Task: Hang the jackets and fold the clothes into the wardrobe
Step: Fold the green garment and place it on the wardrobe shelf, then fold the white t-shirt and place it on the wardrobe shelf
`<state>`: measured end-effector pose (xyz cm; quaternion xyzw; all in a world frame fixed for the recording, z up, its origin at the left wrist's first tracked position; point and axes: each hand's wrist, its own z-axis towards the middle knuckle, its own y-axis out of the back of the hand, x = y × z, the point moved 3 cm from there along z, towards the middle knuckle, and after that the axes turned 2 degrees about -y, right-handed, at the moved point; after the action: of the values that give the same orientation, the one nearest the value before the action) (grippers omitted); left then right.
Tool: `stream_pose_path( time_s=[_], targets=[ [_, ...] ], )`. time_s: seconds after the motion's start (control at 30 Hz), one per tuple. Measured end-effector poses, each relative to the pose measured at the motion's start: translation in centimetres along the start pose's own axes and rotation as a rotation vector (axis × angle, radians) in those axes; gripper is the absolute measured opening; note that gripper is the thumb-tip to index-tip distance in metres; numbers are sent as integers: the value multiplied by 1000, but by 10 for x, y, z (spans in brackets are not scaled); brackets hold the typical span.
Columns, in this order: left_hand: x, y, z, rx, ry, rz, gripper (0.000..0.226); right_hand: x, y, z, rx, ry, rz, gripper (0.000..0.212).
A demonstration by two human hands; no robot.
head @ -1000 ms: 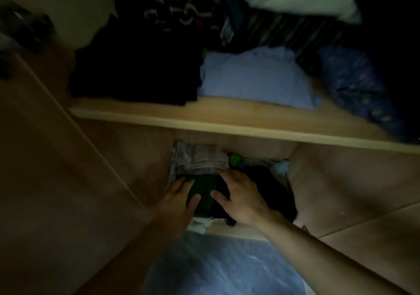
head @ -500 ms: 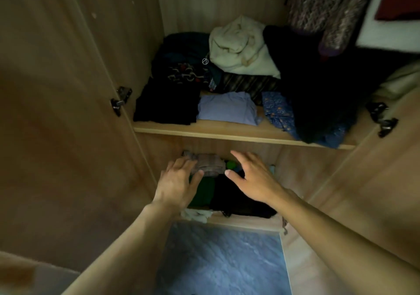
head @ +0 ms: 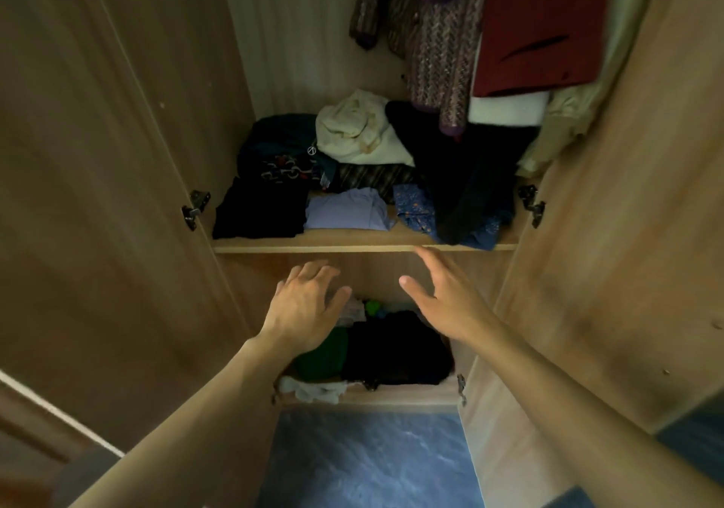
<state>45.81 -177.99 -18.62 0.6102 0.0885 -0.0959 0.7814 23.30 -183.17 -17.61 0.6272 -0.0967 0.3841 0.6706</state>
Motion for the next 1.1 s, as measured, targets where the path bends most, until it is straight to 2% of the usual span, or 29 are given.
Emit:
stream_pose_path(
  time_s=[0.3, 0.47, 0.63, 0.73, 0.9, 1.1],
  targets=[
    [-29, 8, -8, 38, -228, -102, 47, 18, 34, -75, -166, -124, -164, 62],
    [-55, -8, -19, 77, -388, -206, 47, 19, 43, -136, -241, -277, -285, 63],
    [-112, -30, -50, 168, -512, -348, 48, 12, 60, -215, -263, -441, -377, 62],
    [-153, -37, -76, 214, -629, -418, 48, 10, 78, -267, -340, -526, -415, 62],
    [-213, -41, -108, 252, -779, -485, 71, 7, 107, -342, -427, -684, -427, 65],
    [-297, -40, -172, 293, -965, -472, 62, 3, 140, -459, -563, -838, -417, 64]
  ],
)
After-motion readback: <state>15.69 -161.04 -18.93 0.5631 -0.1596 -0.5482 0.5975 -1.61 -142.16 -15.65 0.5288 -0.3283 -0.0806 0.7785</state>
